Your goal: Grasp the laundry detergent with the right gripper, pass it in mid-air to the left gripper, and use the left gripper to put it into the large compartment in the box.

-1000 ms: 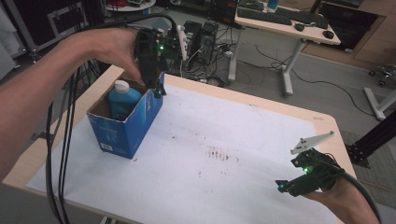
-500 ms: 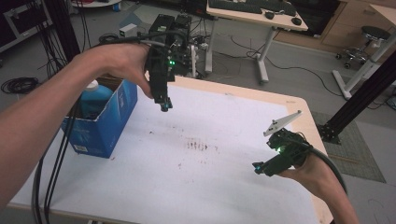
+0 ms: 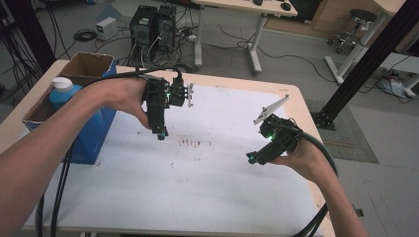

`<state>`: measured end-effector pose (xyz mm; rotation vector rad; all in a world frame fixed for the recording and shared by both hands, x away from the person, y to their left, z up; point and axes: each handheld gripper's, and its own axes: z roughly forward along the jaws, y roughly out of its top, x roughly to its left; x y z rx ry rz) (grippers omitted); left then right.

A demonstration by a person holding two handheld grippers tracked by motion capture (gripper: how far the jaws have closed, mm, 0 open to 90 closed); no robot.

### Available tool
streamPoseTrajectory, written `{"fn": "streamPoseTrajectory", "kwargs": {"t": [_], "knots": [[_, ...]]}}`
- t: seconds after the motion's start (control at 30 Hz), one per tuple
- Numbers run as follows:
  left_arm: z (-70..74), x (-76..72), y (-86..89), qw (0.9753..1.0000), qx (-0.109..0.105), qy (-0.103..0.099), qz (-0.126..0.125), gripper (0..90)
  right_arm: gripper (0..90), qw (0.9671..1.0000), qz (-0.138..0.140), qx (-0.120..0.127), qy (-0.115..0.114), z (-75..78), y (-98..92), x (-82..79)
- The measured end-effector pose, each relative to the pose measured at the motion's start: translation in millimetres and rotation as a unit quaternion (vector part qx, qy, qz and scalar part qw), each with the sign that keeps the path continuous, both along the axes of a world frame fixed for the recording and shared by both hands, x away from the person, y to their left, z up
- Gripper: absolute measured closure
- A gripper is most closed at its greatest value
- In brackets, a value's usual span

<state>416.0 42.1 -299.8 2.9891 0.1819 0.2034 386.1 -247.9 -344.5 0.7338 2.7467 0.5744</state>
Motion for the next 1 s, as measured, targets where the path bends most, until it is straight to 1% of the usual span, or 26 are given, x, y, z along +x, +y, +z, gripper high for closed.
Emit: {"fn": "streamPoseTrajectory", "kwargs": {"t": [0.03,0.17,0.2,0.37,0.57,0.77,1.0], "knots": [[-3.2,-0.1,-0.3,1.0000,0.000,0.003,0.001,16.3,13.3,1.0000,0.000,-0.004,0.001,0.1,0.4,0.1],[-13.2,0.3,-0.8,1.0000,0.004,0.006,0.003,16.3,13.3,1.0000,0.000,-0.004,0.001,-1.2,2.2,0.2],[-15.4,0.2,-0.9,1.0000,0.002,0.008,0.003,16.3,13.3,1.0000,0.005,-0.003,-0.001,-1.7,2.7,0.7],[-23.6,-1.8,-0.3,0.9999,0.000,0.012,0.007,16.3,13.3,0.9999,0.009,-0.008,-0.001,-2.1,4.7,0.7],[-33.2,-4.8,1.6,0.9997,0.003,0.018,0.014,16.3,13.3,0.9999,0.013,-0.007,-0.003,-2.0,6.5,0.4],[-38.2,-6.7,2.1,0.9997,0.007,0.019,0.016,16.3,13.3,0.9999,0.014,-0.009,-0.003,-2.0,7.2,-0.2],[-39.0,-7.6,0.3,0.9997,0.007,0.020,0.014,16.3,13.3,0.9999,0.013,-0.007,-0.005,-1.8,7.3,-1.1]]}}
